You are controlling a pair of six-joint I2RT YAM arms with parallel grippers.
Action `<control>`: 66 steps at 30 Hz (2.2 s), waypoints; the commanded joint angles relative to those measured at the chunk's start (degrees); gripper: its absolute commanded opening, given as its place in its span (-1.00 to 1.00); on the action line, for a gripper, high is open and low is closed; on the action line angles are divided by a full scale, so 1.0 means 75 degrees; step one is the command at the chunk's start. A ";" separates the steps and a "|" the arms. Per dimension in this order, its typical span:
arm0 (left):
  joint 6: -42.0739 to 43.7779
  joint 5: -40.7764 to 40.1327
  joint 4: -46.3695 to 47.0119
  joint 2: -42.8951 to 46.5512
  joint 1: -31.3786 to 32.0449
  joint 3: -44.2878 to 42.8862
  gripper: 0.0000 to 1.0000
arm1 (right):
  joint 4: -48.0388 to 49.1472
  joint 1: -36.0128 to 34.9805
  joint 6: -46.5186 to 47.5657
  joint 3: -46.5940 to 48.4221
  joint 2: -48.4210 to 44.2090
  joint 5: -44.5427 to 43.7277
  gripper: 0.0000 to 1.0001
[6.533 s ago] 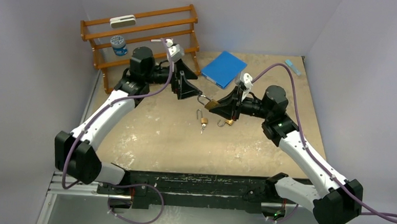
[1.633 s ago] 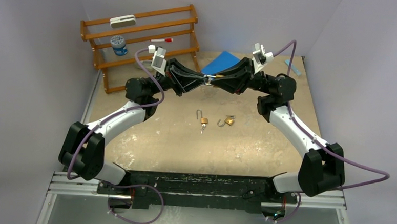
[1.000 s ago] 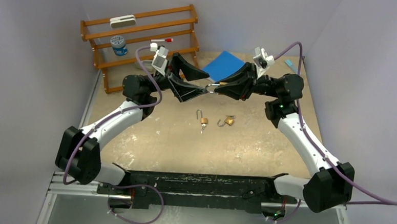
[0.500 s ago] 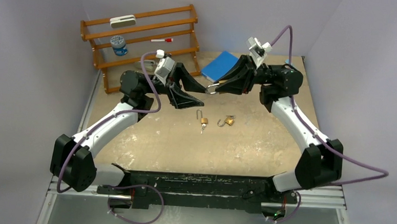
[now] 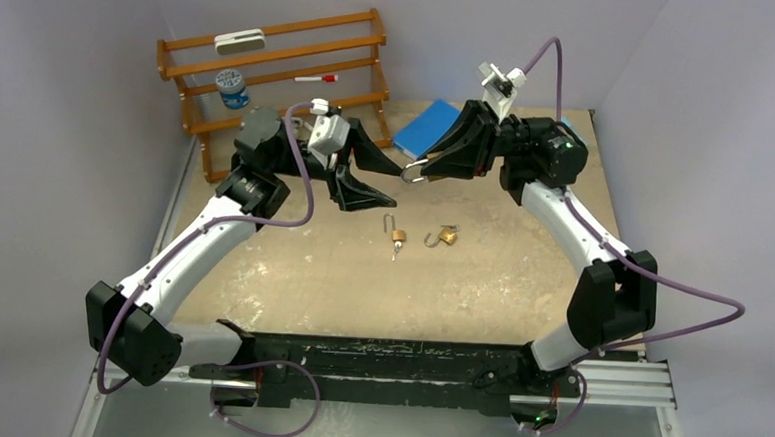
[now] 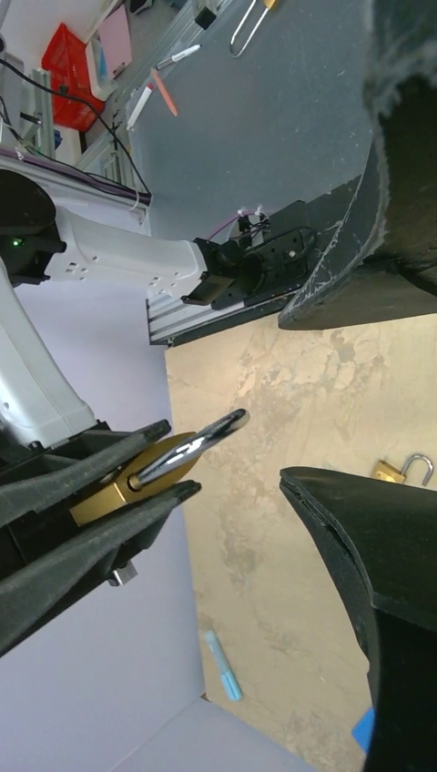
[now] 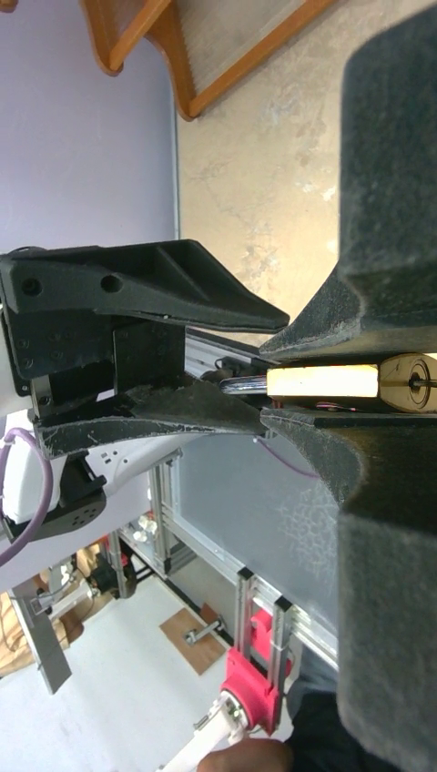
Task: Lock with the key
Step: Lock the lock.
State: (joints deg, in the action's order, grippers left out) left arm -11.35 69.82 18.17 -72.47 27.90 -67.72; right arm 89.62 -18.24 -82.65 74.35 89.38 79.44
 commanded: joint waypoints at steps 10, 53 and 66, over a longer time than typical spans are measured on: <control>-0.4531 -0.0642 0.5693 -0.0554 0.0050 0.0145 0.13 | 0.0072 0.0024 0.1198 -0.0033 -0.0548 -0.0104 -1.00; -0.4193 -0.0601 0.5100 -0.0885 0.0150 0.0117 -0.30 | -0.0122 0.0021 0.1344 0.1080 -0.0002 -0.0151 -1.00; -0.4208 -0.0592 0.5109 -0.0897 0.0150 0.0174 -1.00 | 0.0023 0.0029 0.1204 0.1114 0.0069 -0.0130 -1.00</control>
State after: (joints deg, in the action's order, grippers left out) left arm -43.68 65.56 54.30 -79.79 28.69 -65.67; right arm 86.76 -18.24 -72.95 80.05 90.43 80.71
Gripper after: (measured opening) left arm 0.036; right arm 0.221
